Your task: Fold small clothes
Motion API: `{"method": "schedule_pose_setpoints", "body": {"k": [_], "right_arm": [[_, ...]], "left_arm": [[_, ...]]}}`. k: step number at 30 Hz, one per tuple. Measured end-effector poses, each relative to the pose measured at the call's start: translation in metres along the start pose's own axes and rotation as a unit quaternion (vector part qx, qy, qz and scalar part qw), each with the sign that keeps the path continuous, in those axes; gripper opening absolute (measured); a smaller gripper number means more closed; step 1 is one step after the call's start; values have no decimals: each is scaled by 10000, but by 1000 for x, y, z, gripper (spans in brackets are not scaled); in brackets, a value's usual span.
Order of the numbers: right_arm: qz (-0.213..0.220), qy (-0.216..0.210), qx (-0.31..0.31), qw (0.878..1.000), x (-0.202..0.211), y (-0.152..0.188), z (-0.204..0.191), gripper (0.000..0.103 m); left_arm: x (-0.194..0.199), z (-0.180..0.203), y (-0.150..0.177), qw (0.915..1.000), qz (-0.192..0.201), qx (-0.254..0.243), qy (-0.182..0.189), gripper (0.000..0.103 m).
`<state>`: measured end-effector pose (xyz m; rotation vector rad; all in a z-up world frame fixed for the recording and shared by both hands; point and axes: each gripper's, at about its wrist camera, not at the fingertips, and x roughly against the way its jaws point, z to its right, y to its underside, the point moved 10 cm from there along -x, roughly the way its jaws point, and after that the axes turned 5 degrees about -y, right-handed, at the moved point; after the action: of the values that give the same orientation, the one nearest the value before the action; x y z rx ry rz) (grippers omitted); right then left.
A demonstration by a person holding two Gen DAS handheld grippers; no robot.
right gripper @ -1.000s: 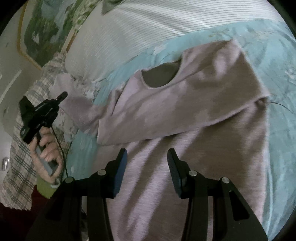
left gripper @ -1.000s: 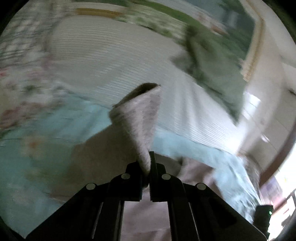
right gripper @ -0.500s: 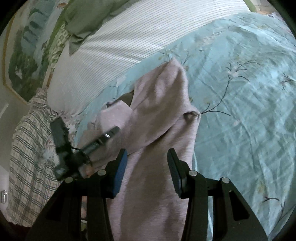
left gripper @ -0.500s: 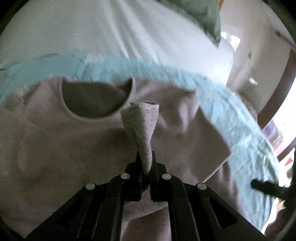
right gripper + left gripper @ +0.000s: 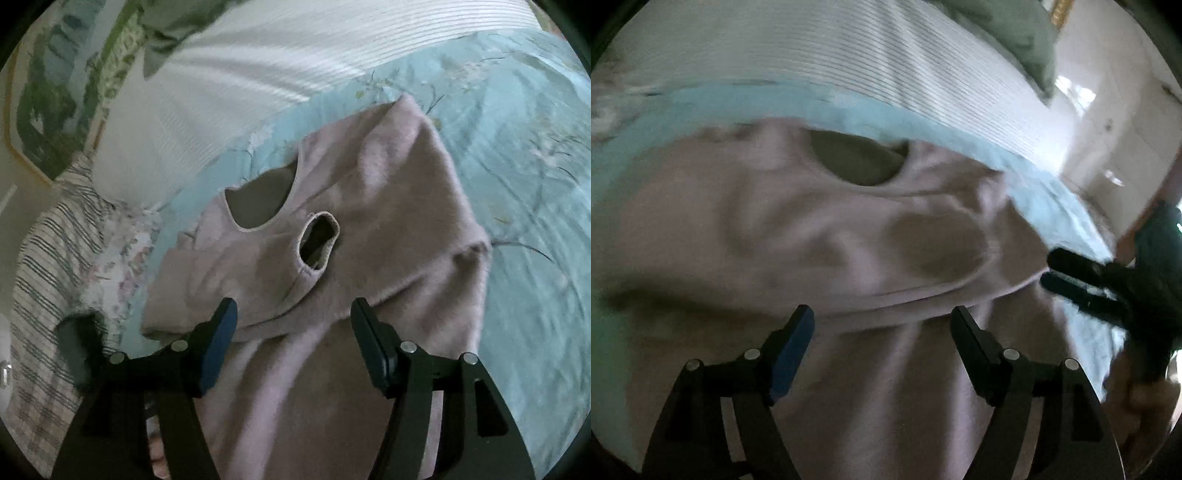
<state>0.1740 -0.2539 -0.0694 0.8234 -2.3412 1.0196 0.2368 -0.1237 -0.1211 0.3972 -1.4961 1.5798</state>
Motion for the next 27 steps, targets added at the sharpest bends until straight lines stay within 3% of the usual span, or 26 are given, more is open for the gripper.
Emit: {"method": "schedule_pose_setpoints", "body": {"k": [5,8,9,10,11,13,19,23,25,27], "right_arm": [[-298,279,28,9992,-41,-11,12,65],[-451,443,-35,9980,-66,-15,18,59],[-463,471,11,9978,-72,-17,16,41],[-500,483,60,9976,-77,-19,12,16],[-569,431,73,9974,-81,-21,6,13],[-476,217,155,9985,-79,-33,-13,12],[818,-383,477,9948,12,-98,-63,12],[1195,-45,236,9925,55,-102,-20,12],[1019,227,20,9945,49,-90,10,12],[746,386,-257,9961,37,-74,42,12]], "left_arm": [[37,-101,8,9907,295,525,-1222,76],[35,-137,7,9856,218,753,-1501,74],[32,-144,6,9851,195,774,-1526,74],[29,-148,5,9846,164,751,-1571,74],[24,-153,3,9827,124,714,-1705,72],[15,-158,-1,9810,65,746,-1789,71],[-3,-182,-5,9751,-56,1114,-1919,67],[0,-202,-11,9652,69,1552,-2104,65],[4,-209,-10,9585,135,1710,-2277,57],[8,-216,-5,9538,137,1844,-2367,56]]}}
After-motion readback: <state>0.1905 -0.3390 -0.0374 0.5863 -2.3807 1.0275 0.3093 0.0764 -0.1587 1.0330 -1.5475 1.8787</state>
